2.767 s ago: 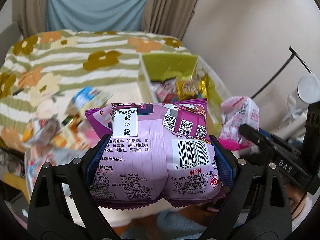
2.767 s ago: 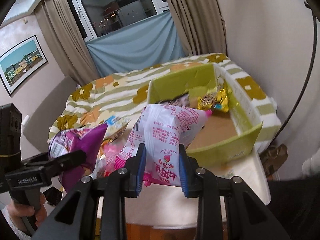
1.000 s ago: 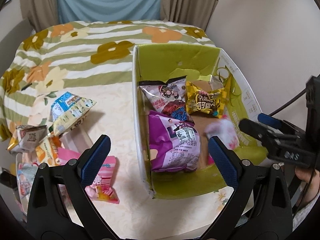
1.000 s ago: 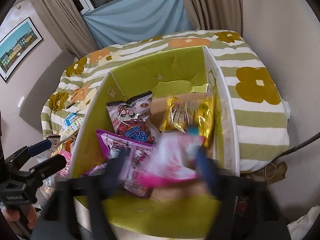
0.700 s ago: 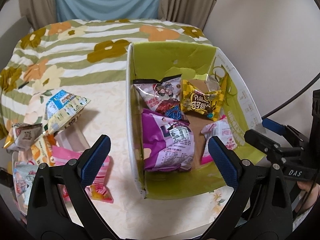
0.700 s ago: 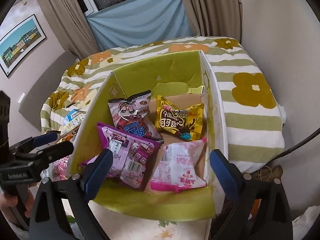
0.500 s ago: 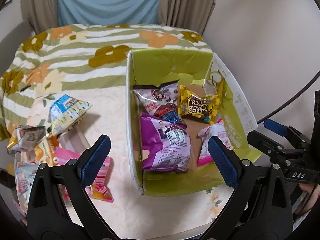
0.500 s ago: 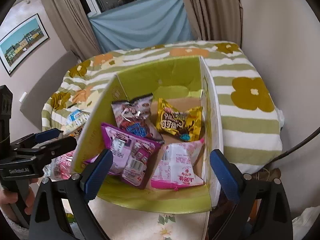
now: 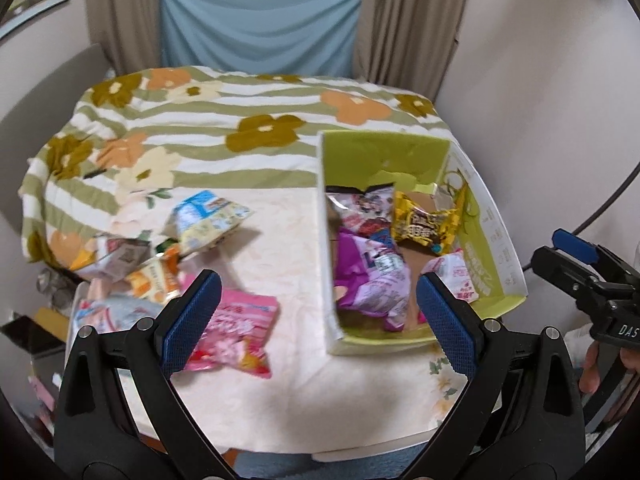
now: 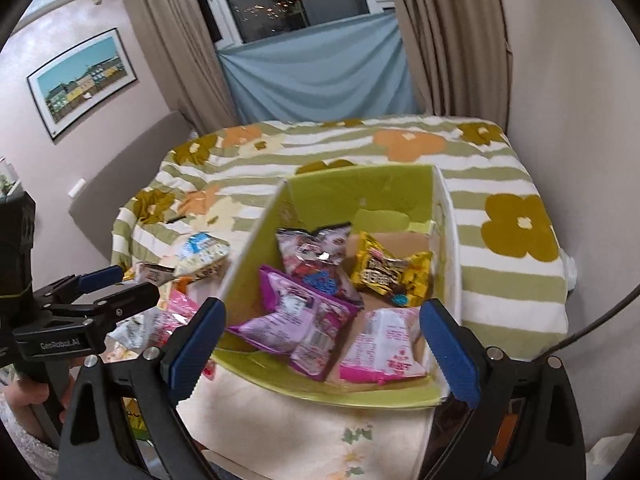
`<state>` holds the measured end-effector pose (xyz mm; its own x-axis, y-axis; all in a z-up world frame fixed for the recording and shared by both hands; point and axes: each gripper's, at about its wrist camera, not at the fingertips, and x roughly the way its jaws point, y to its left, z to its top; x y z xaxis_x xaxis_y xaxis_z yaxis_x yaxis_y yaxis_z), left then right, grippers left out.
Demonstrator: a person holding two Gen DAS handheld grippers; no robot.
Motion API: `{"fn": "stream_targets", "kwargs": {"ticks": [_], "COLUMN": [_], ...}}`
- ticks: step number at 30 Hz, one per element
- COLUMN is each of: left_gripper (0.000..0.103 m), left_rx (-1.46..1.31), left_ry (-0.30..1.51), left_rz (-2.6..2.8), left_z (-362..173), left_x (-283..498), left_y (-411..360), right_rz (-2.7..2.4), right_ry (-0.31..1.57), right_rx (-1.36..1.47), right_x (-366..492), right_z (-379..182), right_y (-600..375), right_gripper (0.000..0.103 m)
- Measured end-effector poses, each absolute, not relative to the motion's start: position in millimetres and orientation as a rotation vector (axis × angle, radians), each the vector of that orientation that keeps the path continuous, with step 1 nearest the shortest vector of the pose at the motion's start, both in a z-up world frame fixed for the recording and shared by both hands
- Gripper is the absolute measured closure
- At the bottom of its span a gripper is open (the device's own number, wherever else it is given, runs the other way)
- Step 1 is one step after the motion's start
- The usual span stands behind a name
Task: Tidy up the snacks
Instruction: 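Move both tools back over the remaining snack pile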
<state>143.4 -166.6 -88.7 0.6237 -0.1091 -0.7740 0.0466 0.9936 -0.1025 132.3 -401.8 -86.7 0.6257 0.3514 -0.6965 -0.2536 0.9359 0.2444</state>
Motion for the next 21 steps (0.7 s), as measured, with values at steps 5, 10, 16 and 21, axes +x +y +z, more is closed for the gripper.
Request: {"fn": "stream_targets", "kwargs": {"ticks": [5,10,16,21], "left_gripper": [0.006,0.006,0.006,0.006], "left_rx": [-0.097,-0.099,-0.103,-0.082], "left_ry": [0.867,0.85,0.923,0.972], "left_rz": [-0.044,-0.03,-0.06,-0.11], "left_z": [-82.9,-80.6,-99.6,-119.0], "left_x": [124.4,105.1,96.7,95.3], "left_y": [-128.4,-77.0,-16.8,31.9], "right_rz": [0.374,0.365,0.324,0.279], "right_ry": [0.808,0.788,0.806,0.86], "right_rx": [0.113,0.115,0.178,0.209], "right_x": [121.5,111.3,98.5,92.5], "right_z": [-76.7,-74.0,-83.5,-101.1], "right_y": [-371.9,-333.4,-280.9,-233.1], "right_gripper": [0.006,0.006,0.006,0.006]}}
